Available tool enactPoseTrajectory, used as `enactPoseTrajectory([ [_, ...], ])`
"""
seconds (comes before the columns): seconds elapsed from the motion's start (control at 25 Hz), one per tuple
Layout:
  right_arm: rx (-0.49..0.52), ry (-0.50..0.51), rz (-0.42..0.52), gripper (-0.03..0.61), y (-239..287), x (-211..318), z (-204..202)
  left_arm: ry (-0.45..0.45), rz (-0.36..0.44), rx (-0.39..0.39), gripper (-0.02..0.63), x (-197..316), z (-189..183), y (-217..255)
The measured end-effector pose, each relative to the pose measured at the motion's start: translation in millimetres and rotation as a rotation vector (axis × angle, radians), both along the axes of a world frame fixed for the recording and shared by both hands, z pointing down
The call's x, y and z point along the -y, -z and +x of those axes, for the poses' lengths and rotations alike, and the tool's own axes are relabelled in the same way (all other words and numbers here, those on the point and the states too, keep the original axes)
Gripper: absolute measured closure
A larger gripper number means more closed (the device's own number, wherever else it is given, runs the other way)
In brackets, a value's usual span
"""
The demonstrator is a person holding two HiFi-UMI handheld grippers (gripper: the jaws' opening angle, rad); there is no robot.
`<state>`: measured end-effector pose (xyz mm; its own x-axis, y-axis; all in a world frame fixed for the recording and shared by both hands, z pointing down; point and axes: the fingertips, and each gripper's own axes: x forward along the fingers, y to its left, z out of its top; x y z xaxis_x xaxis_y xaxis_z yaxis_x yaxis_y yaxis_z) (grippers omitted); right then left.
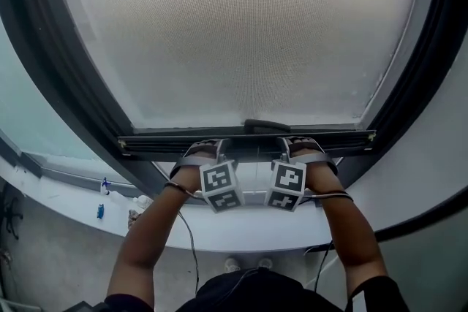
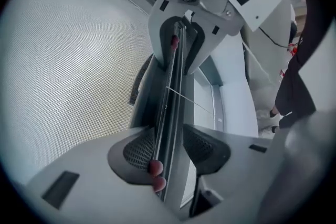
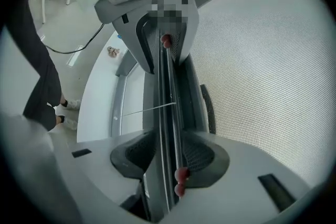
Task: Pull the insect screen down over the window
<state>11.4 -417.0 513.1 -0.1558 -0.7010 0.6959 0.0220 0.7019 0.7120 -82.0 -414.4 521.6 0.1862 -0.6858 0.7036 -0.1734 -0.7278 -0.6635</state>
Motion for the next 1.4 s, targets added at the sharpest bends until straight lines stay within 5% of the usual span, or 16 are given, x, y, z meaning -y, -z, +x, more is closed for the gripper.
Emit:
enactPoseTrajectory([
  [0.2, 0.02, 0.007, 0.01, 0.428, -16, 3, -3, 0.015, 0.054, -0.061, 0.445, 7, 9, -10],
  [1.4, 0.0, -0.009, 0.04, 0.428, -25, 3, -9, -0.007, 0.041, -0.057, 0.445, -1, 6, -22],
])
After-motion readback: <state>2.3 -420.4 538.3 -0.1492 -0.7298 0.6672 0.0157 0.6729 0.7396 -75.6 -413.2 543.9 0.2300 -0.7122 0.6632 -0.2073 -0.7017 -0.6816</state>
